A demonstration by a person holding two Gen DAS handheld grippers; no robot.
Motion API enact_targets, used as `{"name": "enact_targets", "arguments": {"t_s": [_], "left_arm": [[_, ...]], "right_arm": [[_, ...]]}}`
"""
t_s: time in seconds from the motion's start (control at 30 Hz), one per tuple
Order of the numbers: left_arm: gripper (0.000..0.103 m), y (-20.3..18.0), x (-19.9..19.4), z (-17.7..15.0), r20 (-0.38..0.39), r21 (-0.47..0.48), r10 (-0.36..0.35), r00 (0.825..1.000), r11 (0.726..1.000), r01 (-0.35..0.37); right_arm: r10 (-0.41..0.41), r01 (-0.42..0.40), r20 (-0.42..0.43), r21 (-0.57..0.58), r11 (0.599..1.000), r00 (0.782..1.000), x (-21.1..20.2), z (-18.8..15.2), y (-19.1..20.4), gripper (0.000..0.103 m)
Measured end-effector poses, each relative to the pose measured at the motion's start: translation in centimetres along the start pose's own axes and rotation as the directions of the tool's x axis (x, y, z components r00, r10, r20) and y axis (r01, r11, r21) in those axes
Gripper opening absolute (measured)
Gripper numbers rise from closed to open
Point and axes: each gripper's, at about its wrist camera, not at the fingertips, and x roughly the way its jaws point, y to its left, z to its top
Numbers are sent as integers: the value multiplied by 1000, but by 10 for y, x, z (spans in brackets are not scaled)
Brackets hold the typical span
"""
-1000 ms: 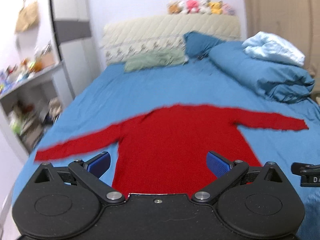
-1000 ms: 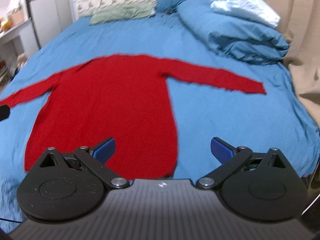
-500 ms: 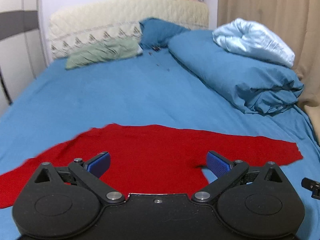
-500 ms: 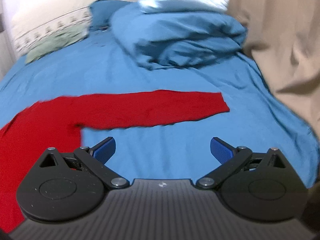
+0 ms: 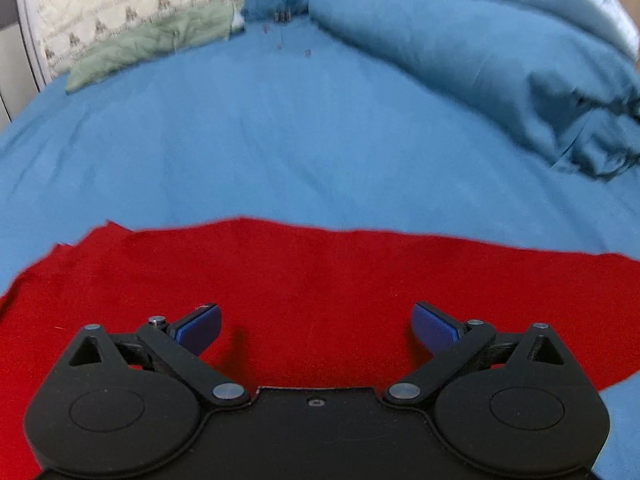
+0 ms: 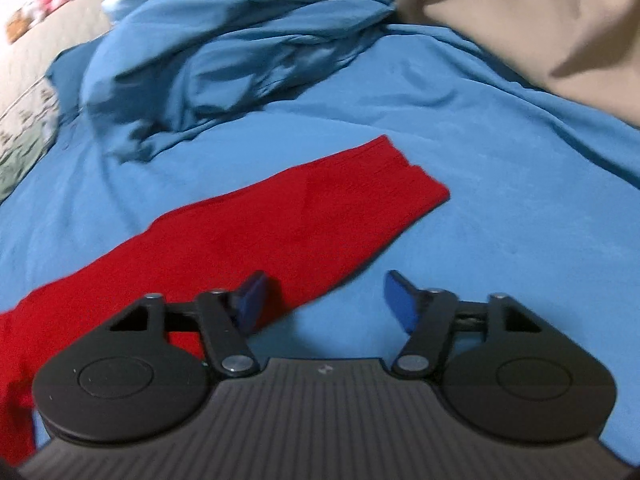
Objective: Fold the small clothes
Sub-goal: 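Move the right gripper to the sweater's sleeve cuff and grasp it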
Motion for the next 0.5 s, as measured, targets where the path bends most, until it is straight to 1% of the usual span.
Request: {"name": "enact_targets", "arguments": {"t_s": [0.07,0.1,0.13,0.2,0.27,0.33,0.37,0.43,0.5], "left_arm": [[102,1,19,1,-75,-20,8,997,1000,-10],[103,2,27,1,-111,-28,10,994,1000,-14],[103,1,32,1,-128,-29,11,992,999,-15],[103,1,34,1,-128,-16,12,992,1000,-14],[103,5,31,4,-140,-20,-6,990,1000,4],[103,19,19,5,-136,-59,-41,990,998,33],[103,28,12,8,-122,-81,-55,991,996,45],[103,52,-13,11,-71,-127,-76,995,990,67],[103,76,-37,12,-27,-155,-60,998,986,55]], "right_arm": [[-21,21,16,2,1000,1000,8,6,2,62],[-38,38,14,1,999,999,10,9,3,46],[-63,63,3,2,998,998,13,14,5,29],[-83,84,-22,16,996,996,17,24,5,21],[-85,86,-31,22,996,996,14,34,10,20],[-67,67,-12,6,998,998,4,44,20,20],[-41,41,6,-1,999,999,-6,50,28,20],[36,-35,43,-16,999,998,-27,64,48,20],[148,-146,72,-41,988,986,-52,74,79,20]]}}
